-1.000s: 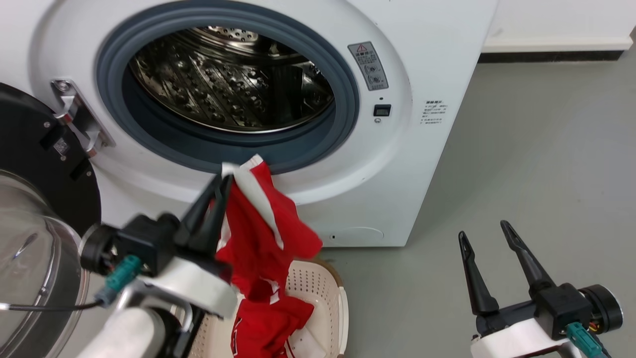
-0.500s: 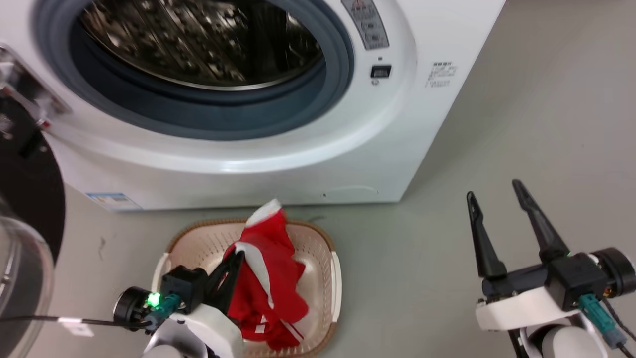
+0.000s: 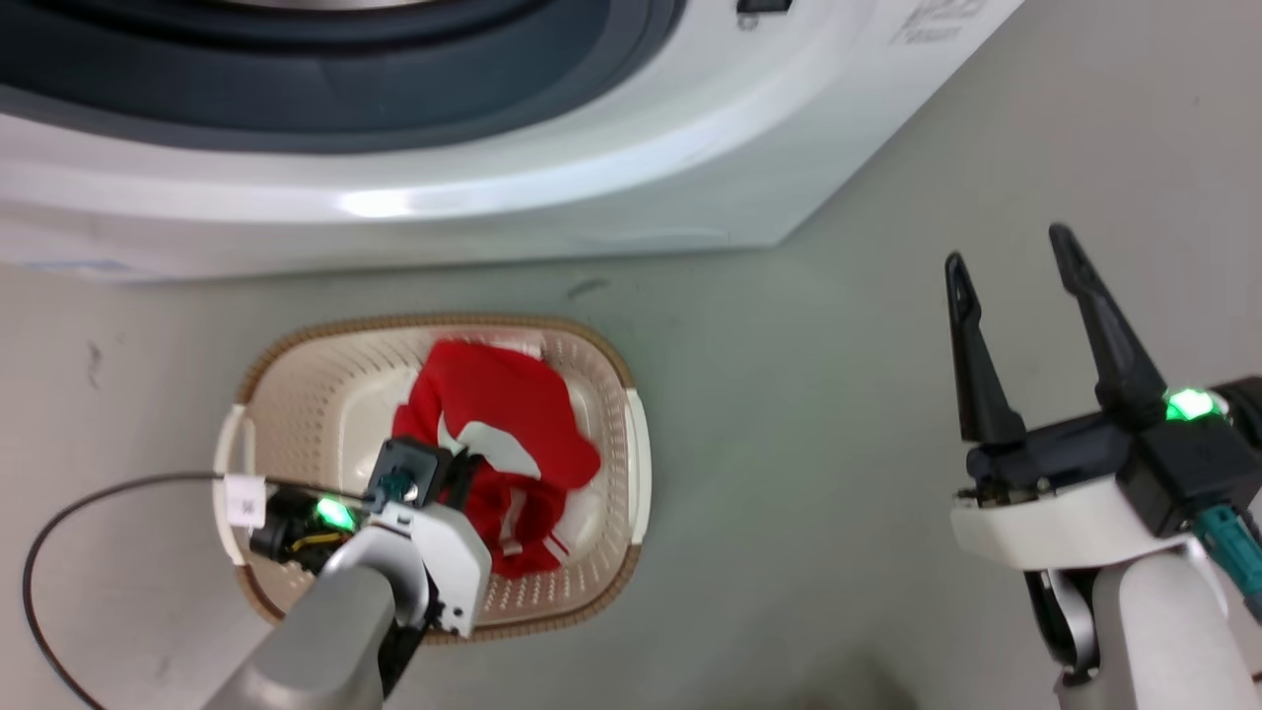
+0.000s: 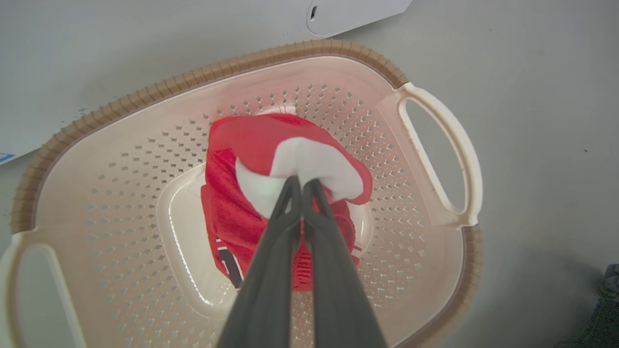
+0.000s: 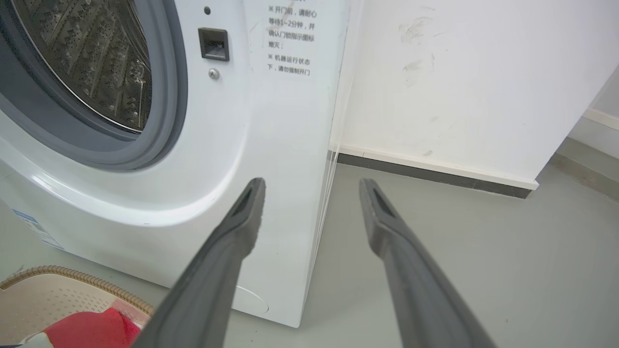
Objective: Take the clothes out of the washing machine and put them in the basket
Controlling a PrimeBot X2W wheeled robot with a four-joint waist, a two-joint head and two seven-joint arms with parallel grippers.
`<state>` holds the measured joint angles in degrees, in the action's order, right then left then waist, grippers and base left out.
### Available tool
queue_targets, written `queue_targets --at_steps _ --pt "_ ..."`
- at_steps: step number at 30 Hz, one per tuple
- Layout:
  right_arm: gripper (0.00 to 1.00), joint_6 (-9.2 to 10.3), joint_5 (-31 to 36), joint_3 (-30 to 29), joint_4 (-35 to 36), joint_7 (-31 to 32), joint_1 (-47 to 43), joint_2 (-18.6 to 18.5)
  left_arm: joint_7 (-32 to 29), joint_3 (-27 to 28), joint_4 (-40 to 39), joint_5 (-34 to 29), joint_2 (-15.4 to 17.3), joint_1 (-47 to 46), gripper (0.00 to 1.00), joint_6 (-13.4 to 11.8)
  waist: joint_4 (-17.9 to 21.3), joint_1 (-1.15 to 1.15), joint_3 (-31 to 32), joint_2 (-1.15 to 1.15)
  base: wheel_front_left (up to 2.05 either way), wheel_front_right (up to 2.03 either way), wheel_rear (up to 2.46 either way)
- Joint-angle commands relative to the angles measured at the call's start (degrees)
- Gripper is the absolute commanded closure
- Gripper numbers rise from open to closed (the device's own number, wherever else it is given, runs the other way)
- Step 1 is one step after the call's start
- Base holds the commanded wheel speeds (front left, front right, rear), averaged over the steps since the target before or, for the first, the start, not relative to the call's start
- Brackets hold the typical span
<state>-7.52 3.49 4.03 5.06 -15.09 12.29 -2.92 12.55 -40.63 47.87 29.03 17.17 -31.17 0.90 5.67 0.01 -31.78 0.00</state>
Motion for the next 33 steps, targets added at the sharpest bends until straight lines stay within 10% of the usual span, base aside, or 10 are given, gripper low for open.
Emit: queue_targets --at_steps 1,20,21,22,33 --pt "0.00 0.06 -0.39 0.07 0.61 -0.11 2.09 0.08 -0.10 -1.01 4.25 -1.25 -0.84 -3.55 1.00 0.85 1.44 -0.01 -5.66 0.00 0.00 0.00 0.00" --pt "0.00 0.06 -1.99 -1.03 1.63 -0.11 6.52 0.08 -4.64 -5.89 24.97 -4.06 -6.11 -14.73 1.00 3.12 2.65 -0.01 -13.70 0.00 0.00 0.00 0.00" --pt "0.00 0.06 -2.08 -0.91 1.51 -0.11 6.50 0.08 -4.40 -5.91 25.11 -3.85 -6.28 -14.28 0.61 3.10 2.61 -0.01 -13.33 0.00 0.00 0.00 0.00" --pt "0.00 0.06 -2.14 -0.82 1.40 -0.11 6.42 0.08 -3.93 -5.88 25.20 -3.71 -6.38 -13.86 0.00 2.87 2.55 -0.01 -12.85 0.00 0.00 0.00 0.00" --pt "0.00 0.06 -1.92 -0.55 -0.38 -0.11 2.59 0.07 2.40 -0.76 24.06 1.66 -8.40 -8.16 0.00 2.45 -0.05 -0.01 -2.89 0.00 0.00 0.00 0.00"
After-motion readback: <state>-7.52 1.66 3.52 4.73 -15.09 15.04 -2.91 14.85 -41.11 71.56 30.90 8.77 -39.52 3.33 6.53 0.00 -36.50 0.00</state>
